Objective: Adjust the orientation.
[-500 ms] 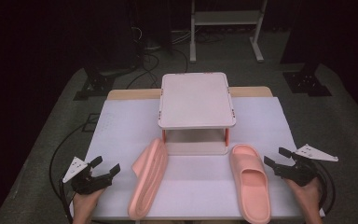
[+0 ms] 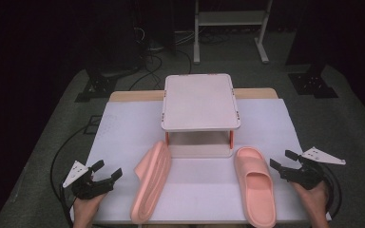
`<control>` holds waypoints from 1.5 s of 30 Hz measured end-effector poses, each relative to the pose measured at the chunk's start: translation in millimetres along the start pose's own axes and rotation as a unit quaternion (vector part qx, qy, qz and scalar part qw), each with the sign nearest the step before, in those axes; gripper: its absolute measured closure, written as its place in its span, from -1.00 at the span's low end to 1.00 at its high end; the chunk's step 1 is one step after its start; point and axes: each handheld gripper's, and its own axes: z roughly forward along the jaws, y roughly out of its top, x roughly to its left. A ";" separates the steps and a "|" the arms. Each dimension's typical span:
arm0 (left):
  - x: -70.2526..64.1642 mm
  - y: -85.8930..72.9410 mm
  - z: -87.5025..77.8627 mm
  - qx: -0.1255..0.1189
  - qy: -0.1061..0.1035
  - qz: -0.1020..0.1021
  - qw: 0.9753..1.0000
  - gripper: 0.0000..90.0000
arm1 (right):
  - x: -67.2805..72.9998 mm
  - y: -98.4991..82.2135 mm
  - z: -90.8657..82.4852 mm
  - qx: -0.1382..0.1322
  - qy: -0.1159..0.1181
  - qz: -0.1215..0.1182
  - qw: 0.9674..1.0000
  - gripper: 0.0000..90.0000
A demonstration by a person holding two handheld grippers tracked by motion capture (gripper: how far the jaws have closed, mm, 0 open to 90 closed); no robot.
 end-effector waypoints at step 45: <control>-38.9 -3.6 39.8 0.087 -0.049 0.062 0.993 -0.60 | 4.4 -1.3 -6.3 -0.017 0.014 -0.001 1.000 -0.58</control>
